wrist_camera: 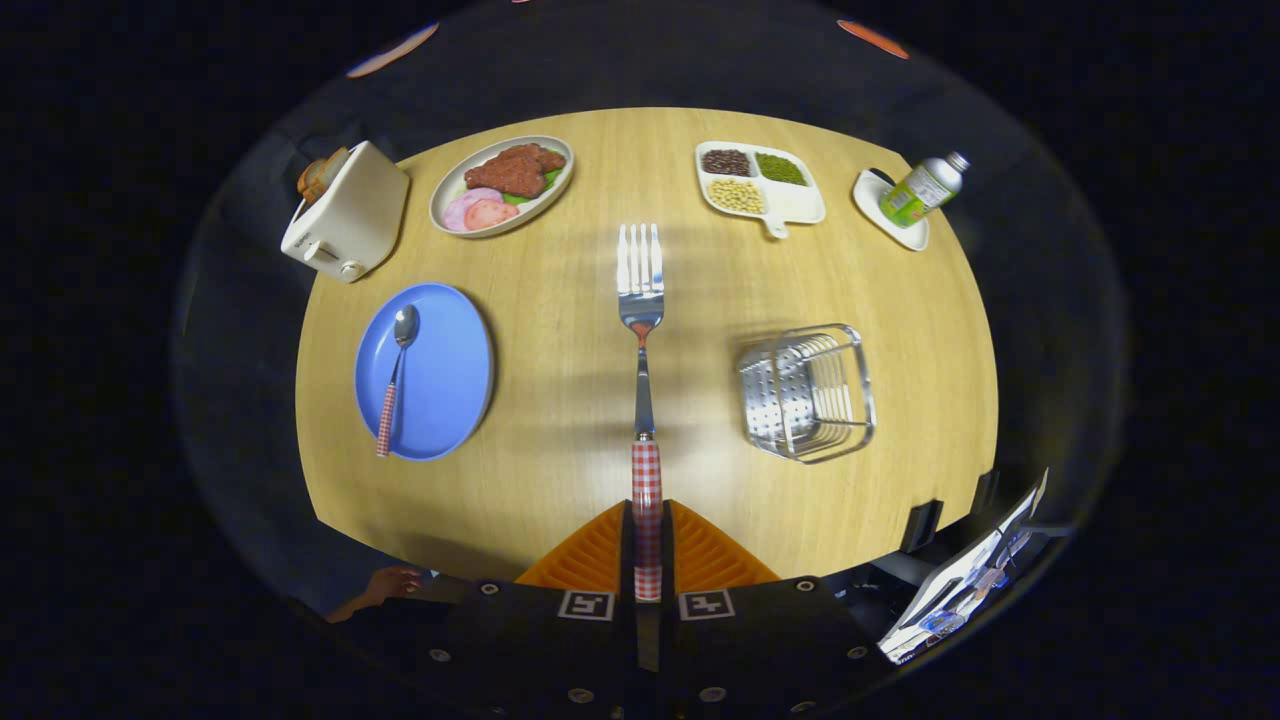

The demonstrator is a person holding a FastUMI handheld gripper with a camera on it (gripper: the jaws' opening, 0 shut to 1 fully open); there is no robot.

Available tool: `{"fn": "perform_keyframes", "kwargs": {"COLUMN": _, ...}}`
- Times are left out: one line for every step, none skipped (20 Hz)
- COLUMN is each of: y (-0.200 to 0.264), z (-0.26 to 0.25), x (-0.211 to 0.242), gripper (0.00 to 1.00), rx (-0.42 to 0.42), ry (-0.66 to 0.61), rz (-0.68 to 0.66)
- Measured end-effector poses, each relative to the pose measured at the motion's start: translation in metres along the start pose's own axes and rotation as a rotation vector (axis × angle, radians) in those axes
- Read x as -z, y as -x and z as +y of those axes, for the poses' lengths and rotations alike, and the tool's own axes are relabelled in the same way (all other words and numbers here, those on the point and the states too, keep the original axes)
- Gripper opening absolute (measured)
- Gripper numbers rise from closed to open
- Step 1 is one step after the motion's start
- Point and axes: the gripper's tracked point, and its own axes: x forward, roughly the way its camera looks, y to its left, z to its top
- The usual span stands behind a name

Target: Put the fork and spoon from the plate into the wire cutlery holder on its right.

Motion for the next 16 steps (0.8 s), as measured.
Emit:
{"fn": "perform_keyframes", "kwargs": {"y": 0.001, "z": -0.016, "x": 0.003, "gripper": 0.09, "rx": 0.012, "ry": -0.008, "rz": 0.001}}
{"fn": "perform_keyframes", "kwargs": {"y": 0.002, "z": -0.031, "x": 0.006, "gripper": 0.09, "rx": 0.02, "ry": -0.009, "rz": 0.008}}
{"fn": "perform_keyframes", "kwargs": {"y": 0.001, "z": -0.043, "x": 0.007, "gripper": 0.09, "rx": 0.023, "ry": -0.018, "rz": 0.011}}
{"fn": "perform_keyframes", "kwargs": {"y": -0.001, "z": -0.054, "x": 0.01, "gripper": 0.09, "rx": 0.024, "ry": -0.023, "rz": 0.025}}
{"fn": "perform_keyframes", "kwargs": {"y": -0.003, "z": -0.063, "x": 0.013, "gripper": 0.09, "rx": 0.025, "ry": -0.033, "rz": 0.035}}
{"fn": "perform_keyframes", "kwargs": {"y": -0.006, "z": -0.069, "x": 0.014, "gripper": 0.09, "rx": 0.022, "ry": -0.034, "rz": 0.04}}
{"fn": "perform_keyframes", "kwargs": {"y": -0.01, "z": -0.076, "x": 0.017, "gripper": 0.09, "rx": 0.02, "ry": -0.031, "rz": 0.052}}
{"fn": "perform_keyframes", "kwargs": {"y": -0.013, "z": -0.081, "x": 0.019, "gripper": 0.09, "rx": 0.018, "ry": -0.026, "rz": 0.062}}
{"fn": "perform_keyframes", "kwargs": {"y": -0.017, "z": -0.084, "x": 0.023, "gripper": 0.09, "rx": 0.013, "ry": -0.02, "rz": 0.074}}
{"fn": "perform_keyframes", "kwargs": {"y": -0.02, "z": -0.087, "x": 0.027, "gripper": 0.09, "rx": 0.006, "ry": -0.013, "rz": 0.088}}
{"fn": "perform_keyframes", "kwargs": {"y": -0.021, "z": -0.089, "x": 0.03, "gripper": 0.09, "rx": -0.005, "ry": -0.006, "rz": 0.101}}
{"fn": "perform_keyframes", "kwargs": {"y": -0.023, "z": -0.09, "x": 0.032, "gripper": 0.09, "rx": -0.015, "ry": 0.002, "rz": 0.11}}
{"fn": "perform_keyframes", "kwargs": {"y": -0.024, "z": -0.092, "x": 0.033, "gripper": 0.09, "rx": -0.017, "ry": 0.01, "rz": 0.117}}
{"fn": "perform_keyframes", "kwargs": {"y": -0.025, "z": -0.095, "x": 0.036, "gripper": 0.09, "rx": -0.017, "ry": 0.02, "rz": 0.126}}
{"fn": "perform_keyframes", "kwargs": {"y": -0.028, "z": -0.097, "x": 0.037, "gripper": 0.09, "rx": -0.019, "ry": 0.024, "rz": 0.13}}
{"fn": "perform_keyframes", "kwargs": {"y": -0.029, "z": -0.098, "x": 0.039, "gripper": 0.09, "rx": -0.023, "ry": 0.024, "rz": 0.139}}
